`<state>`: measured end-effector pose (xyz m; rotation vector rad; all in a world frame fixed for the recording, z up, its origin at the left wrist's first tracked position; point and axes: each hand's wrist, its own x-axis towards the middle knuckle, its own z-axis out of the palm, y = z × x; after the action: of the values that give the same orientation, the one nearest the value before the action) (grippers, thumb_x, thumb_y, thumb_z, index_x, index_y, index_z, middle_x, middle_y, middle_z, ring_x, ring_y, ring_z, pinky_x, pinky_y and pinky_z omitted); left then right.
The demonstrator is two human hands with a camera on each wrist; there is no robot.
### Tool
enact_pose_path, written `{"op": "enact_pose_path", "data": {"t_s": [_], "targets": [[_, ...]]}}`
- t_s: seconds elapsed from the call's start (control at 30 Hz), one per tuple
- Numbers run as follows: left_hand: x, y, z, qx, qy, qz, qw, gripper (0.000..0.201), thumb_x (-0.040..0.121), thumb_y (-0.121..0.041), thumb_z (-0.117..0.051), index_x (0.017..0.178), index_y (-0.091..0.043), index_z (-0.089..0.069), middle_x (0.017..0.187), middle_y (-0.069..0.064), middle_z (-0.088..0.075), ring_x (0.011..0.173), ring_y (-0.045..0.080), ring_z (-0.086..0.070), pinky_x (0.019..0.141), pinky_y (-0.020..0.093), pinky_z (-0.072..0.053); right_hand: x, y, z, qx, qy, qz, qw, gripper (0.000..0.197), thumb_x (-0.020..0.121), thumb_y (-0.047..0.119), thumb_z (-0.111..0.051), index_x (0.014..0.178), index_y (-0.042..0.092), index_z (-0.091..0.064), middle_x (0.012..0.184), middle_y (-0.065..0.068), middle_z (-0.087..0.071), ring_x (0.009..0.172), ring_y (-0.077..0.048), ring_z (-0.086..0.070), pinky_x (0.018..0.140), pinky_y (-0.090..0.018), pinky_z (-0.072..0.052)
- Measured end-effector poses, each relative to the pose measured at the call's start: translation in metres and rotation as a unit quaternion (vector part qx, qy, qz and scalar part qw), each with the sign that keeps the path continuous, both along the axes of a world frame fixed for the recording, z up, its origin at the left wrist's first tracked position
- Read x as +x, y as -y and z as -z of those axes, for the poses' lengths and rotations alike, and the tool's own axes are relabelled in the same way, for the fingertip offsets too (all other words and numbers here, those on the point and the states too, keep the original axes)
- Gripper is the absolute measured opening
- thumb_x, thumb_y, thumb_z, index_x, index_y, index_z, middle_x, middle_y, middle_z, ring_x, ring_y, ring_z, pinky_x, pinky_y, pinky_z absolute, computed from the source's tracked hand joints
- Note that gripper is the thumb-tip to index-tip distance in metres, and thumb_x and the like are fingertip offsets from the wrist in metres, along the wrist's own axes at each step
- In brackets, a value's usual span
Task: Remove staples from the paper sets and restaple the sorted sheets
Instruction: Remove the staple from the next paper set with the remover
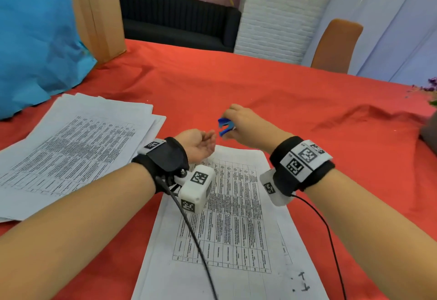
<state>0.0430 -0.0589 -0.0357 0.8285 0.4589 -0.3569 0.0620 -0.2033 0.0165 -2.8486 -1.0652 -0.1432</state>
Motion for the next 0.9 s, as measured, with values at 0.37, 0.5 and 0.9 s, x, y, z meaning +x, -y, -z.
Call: {"op": "enact_pose_path", "data": {"t_s": [0.37, 0.5, 0.9], "targets": [[0.012, 0.006, -0.001, 0.633, 0.149, 0.278, 0.707, 0.026, 0.083, -0.016, -0.070, 0.101, -0.001, -0.062, 0.075, 0.008, -0.059, 0.063, 0.021, -0.052, 0.057, 0.029, -0.044, 0.006, 0.002, 0.035, -0.194, -0.079, 0.028, 0.977, 0.029, 0.088, 0.014, -0.066, 0.115, 0.007, -0.059, 0.105, 0.000, -0.042, 0.089, -0.020, -0.052, 0.076, -0.033, -0.042], [0.015, 0.013, -0.001, 0.699, 0.124, 0.356, 0.607, 0.027, 0.081, -0.023, -0.072, 0.077, -0.006, -0.051, 0.062, 0.003, -0.049, 0.053, 0.019, -0.046, 0.046, 0.025, -0.035, 0.005, -0.003, 0.038, -0.229, -0.065, 0.017, 0.971, 0.026, 0.089, 0.013, -0.063, 0.114, 0.006, -0.059, 0.109, -0.003, -0.043, 0.080, -0.021, -0.050, 0.069, -0.033, -0.038], [0.038, 0.021, 0.023, 0.753, 0.161, 0.396, 0.501, 0.033, 0.085, -0.041, -0.063, 0.074, -0.012, -0.052, 0.065, 0.001, -0.052, 0.074, 0.023, -0.050, 0.072, 0.032, -0.044, 0.002, -0.017, 0.037, -0.293, -0.027, 0.001, 0.956, 0.022, 0.093, 0.012, -0.056, 0.113, 0.003, -0.060, 0.123, -0.008, -0.046, 0.074, -0.022, -0.052, 0.063, -0.031, -0.046]]}}
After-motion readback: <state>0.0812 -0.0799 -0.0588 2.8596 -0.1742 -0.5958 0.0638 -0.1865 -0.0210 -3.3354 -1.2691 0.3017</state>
